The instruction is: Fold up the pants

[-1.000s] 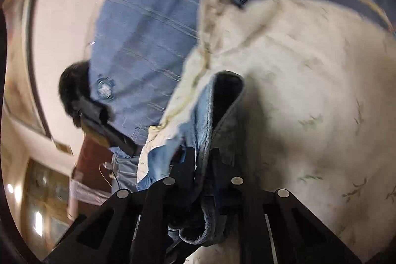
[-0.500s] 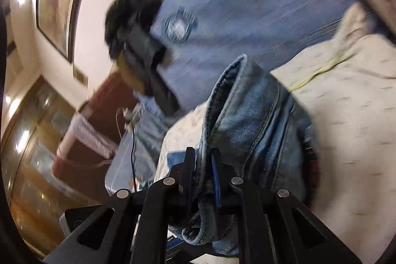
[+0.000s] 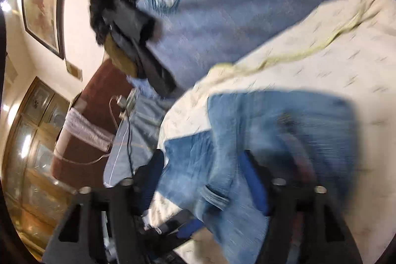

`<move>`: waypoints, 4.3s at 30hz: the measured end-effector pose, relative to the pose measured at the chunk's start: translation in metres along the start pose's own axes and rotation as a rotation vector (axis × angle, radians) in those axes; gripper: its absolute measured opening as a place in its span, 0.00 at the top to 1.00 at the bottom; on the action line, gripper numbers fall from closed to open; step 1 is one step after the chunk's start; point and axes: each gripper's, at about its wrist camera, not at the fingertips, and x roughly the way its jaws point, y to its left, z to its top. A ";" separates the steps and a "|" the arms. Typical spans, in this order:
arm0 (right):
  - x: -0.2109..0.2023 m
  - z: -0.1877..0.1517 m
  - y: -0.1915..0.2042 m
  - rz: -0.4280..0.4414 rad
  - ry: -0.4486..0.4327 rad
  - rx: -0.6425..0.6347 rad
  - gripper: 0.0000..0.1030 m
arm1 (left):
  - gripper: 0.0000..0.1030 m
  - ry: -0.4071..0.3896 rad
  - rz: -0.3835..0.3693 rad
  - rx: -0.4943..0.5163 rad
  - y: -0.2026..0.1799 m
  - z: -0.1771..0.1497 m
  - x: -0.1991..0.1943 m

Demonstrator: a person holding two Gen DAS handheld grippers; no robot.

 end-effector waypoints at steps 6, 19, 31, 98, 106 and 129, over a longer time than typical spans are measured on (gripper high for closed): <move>-0.030 -0.023 -0.084 -0.158 0.000 0.164 0.33 | 0.60 0.005 0.215 0.091 -0.014 -0.004 0.053; 0.008 -0.038 -0.097 -0.051 0.125 0.216 0.33 | 0.85 -0.059 0.403 0.212 -0.030 -0.025 0.041; -0.029 0.011 -0.060 -0.148 0.105 -0.033 0.79 | 0.87 0.032 0.338 0.273 -0.066 -0.040 0.068; -0.024 -0.070 0.003 -0.117 -0.032 -0.272 0.55 | 0.87 -0.259 0.433 -0.079 0.007 -0.009 -0.016; 0.028 -0.055 0.015 -0.045 0.108 -0.243 0.55 | 0.84 -0.253 0.452 -0.076 0.004 -0.014 -0.014; 0.058 -0.078 0.005 -0.638 0.050 -0.619 0.42 | 0.83 -0.255 0.470 -0.050 0.001 -0.006 -0.005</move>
